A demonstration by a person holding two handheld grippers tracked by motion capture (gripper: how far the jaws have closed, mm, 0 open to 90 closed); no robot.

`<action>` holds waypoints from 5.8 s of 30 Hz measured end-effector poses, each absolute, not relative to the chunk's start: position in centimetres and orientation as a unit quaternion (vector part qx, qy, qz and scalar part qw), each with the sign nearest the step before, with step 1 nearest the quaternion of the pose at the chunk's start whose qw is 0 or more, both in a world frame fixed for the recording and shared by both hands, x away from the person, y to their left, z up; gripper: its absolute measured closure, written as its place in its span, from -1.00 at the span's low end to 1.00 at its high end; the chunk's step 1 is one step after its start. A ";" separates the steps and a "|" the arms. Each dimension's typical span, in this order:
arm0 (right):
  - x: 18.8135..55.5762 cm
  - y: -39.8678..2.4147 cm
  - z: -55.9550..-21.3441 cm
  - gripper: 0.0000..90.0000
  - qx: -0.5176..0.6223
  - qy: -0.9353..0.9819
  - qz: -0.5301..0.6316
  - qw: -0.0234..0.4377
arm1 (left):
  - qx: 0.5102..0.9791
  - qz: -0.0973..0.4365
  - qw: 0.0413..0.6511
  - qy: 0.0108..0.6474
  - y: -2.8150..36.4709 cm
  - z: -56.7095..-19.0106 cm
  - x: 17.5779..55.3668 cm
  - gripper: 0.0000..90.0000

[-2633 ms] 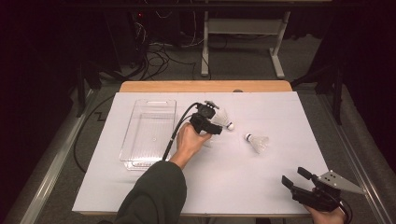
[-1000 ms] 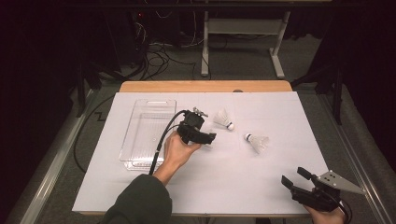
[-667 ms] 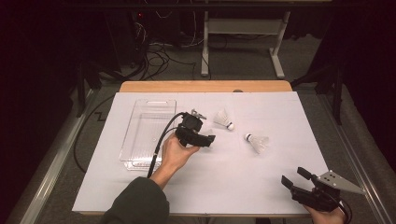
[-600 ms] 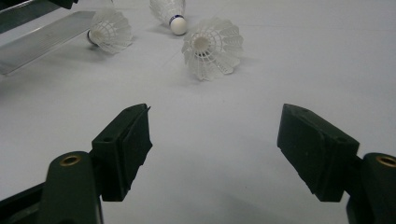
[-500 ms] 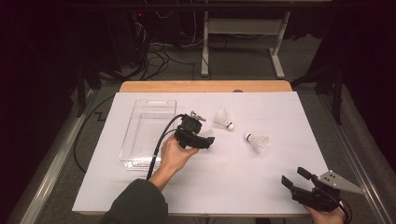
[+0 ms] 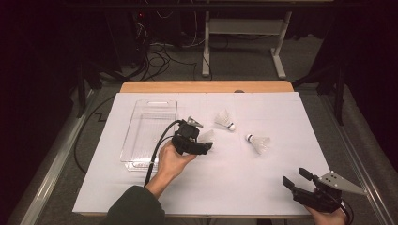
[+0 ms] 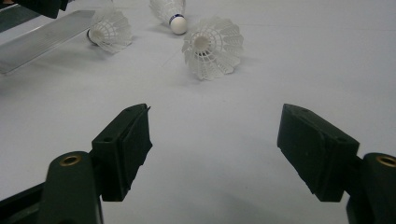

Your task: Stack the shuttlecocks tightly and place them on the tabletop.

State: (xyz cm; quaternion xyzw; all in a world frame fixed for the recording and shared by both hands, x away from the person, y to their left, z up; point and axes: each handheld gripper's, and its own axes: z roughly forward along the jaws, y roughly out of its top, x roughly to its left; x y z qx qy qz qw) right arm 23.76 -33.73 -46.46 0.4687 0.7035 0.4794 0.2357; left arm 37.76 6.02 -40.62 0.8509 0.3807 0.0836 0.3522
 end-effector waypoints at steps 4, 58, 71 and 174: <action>23.8 -33.7 -46.5 -0.42 0.469 0.703 0.480 0.236 | 0.851 0.084 0.354 0.380 6.0 -40.5 37.4 -0.24; 23.8 -33.7 -46.5 -0.42 0.468 0.705 0.478 0.235 | 0.850 0.083 0.360 0.376 7.4 -42.6 33.3 -0.23; 23.8 -33.6 -46.5 -0.42 0.468 0.705 0.478 0.235 | 0.850 0.080 0.363 0.374 7.7 -43.0 32.5 -0.23; 23.7 -33.6 -46.4 -0.42 0.469 0.705 0.477 0.237 | 0.817 0.108 0.408 0.392 17.0 -44.0 26.0 -0.25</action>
